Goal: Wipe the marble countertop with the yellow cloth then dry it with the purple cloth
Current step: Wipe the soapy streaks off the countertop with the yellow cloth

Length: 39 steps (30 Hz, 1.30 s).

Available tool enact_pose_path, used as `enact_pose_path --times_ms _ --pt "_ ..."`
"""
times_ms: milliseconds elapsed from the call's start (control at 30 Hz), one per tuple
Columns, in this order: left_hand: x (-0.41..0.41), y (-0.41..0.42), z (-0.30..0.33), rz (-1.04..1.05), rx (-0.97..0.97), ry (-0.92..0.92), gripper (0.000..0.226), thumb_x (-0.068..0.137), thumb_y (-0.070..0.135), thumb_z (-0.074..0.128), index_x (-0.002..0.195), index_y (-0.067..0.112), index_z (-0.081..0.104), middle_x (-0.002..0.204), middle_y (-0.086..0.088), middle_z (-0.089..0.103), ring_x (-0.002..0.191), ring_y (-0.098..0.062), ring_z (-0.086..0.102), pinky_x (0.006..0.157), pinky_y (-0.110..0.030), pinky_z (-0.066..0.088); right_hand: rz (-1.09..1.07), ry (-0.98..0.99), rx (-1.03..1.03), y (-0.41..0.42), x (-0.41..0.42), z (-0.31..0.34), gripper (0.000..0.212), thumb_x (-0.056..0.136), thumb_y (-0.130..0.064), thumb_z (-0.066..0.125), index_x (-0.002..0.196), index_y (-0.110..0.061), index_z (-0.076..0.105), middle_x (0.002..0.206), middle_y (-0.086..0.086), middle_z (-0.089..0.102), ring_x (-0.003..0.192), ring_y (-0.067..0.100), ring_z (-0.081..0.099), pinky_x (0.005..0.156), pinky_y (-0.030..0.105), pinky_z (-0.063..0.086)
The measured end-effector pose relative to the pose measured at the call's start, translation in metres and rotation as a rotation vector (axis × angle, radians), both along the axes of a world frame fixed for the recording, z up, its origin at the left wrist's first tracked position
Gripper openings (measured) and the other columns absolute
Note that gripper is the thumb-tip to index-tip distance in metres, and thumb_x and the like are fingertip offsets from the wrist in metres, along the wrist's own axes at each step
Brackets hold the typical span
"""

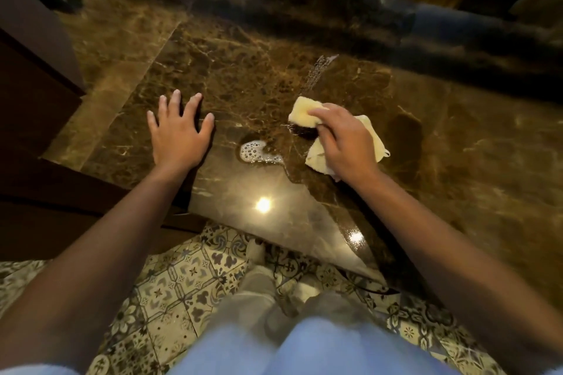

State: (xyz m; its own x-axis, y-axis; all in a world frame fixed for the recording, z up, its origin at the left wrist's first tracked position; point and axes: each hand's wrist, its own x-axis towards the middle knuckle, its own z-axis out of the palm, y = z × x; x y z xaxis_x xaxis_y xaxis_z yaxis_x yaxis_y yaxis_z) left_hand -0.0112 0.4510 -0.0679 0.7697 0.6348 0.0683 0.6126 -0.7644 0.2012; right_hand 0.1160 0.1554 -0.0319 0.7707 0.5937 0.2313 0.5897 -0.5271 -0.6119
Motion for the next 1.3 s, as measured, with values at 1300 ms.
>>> enact_pose_path --times_ms 1300 --pt "-0.035 0.052 0.003 -0.344 -0.039 0.039 0.066 0.104 0.056 0.029 0.16 0.023 0.027 0.172 -0.008 0.017 0.159 -0.031 0.005 0.127 -0.054 0.003 -0.009 -0.095 -0.503 0.088 -0.139 -0.019 0.052 0.105 -0.054 0.028 0.154 -0.038 0.039 0.166 -0.001 0.032 0.157 0.031 0.018 0.125 0.055 0.013"
